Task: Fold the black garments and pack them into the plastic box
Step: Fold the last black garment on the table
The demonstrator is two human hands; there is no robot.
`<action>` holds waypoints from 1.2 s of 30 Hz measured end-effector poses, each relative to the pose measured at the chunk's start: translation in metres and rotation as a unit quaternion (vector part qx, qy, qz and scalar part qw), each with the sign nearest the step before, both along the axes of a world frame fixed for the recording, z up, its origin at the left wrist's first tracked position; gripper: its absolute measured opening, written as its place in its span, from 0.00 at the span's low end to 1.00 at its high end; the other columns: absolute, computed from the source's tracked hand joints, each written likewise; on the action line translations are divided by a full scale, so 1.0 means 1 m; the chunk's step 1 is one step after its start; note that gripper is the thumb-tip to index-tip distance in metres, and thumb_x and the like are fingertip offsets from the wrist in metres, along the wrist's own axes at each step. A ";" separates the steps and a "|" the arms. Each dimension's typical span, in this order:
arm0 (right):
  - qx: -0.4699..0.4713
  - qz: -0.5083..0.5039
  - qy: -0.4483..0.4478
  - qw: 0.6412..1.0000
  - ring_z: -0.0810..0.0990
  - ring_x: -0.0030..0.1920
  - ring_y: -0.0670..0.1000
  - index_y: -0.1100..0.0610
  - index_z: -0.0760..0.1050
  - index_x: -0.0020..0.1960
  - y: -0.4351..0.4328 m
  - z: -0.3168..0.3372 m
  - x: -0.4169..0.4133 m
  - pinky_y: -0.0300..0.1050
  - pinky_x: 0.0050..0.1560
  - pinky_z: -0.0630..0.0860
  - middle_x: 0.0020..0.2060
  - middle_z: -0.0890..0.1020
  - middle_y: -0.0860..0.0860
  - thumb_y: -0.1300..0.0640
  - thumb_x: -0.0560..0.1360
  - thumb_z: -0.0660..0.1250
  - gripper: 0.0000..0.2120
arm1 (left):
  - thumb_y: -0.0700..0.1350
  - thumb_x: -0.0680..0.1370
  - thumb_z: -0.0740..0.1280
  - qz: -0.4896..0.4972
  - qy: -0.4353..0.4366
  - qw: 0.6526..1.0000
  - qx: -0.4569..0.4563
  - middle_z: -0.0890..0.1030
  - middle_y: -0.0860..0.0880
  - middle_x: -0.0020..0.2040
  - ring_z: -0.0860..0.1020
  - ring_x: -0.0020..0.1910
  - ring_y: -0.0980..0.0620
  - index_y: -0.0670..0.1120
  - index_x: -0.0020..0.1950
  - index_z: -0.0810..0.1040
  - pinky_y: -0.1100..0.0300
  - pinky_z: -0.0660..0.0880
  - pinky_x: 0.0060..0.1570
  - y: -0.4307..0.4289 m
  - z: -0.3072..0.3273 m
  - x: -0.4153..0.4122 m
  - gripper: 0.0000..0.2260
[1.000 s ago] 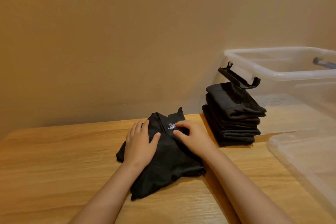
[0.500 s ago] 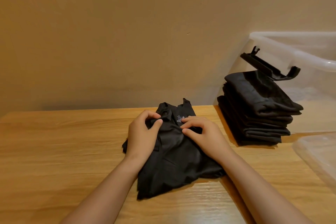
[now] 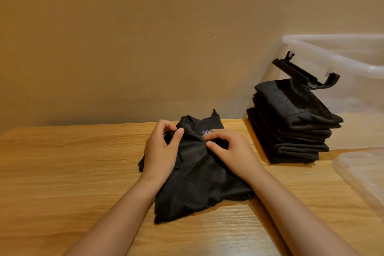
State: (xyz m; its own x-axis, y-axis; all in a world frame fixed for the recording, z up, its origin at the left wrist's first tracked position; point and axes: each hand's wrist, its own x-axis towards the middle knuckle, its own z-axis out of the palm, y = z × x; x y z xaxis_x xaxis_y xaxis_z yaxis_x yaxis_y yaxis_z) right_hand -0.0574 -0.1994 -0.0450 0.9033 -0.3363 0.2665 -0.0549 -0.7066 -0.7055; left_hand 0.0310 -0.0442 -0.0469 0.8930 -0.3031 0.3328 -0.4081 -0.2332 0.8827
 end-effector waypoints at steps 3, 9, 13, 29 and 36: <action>-0.015 0.014 0.003 1.000 0.69 0.55 0.33 0.47 0.78 0.59 0.003 0.003 -0.002 0.23 0.52 0.63 0.51 0.75 0.35 0.52 0.76 0.68 0.12 | 0.44 0.76 0.71 -0.010 -0.025 1.000 -0.010 0.78 0.57 0.45 0.74 0.47 0.70 0.50 0.45 0.75 0.79 0.67 0.44 0.002 0.004 -0.004 0.05; -0.023 0.036 0.001 0.999 0.75 0.52 0.36 0.46 0.80 0.53 0.006 0.006 -0.003 0.30 0.56 0.68 0.46 0.79 0.36 0.53 0.76 0.69 0.06 | 0.43 0.76 0.70 -0.037 -0.040 0.998 -0.034 0.80 0.57 0.44 0.78 0.47 0.61 0.51 0.46 0.79 0.69 0.73 0.48 0.003 0.005 -0.010 0.03; -0.010 0.044 -0.008 0.999 0.77 0.49 0.33 0.46 0.80 0.50 0.007 0.007 -0.003 0.27 0.53 0.70 0.42 0.79 0.36 0.54 0.76 0.69 0.04 | 0.41 0.75 0.72 -0.014 -0.025 0.999 -0.035 0.79 0.58 0.48 0.77 0.50 0.64 0.54 0.50 0.76 0.71 0.72 0.49 0.007 0.005 -0.008 0.10; 0.026 0.095 -0.020 0.995 0.79 0.50 0.37 0.50 0.82 0.46 0.009 0.007 -0.005 0.35 0.57 0.73 0.44 0.83 0.41 0.56 0.73 0.73 0.03 | 0.40 0.73 0.73 -0.040 0.045 0.998 -0.030 0.80 0.56 0.49 0.78 0.48 0.67 0.50 0.51 0.79 0.73 0.74 0.45 0.009 0.007 -0.006 0.09; 0.058 0.105 -0.032 0.992 0.80 0.48 0.39 0.51 0.80 0.52 0.015 0.009 -0.008 0.37 0.52 0.78 0.45 0.83 0.43 0.55 0.75 0.70 0.05 | 0.31 0.72 0.71 -0.115 0.075 0.987 -0.078 0.82 0.54 0.53 0.79 0.53 0.63 0.52 0.52 0.80 0.70 0.76 0.49 0.016 0.018 -0.015 0.17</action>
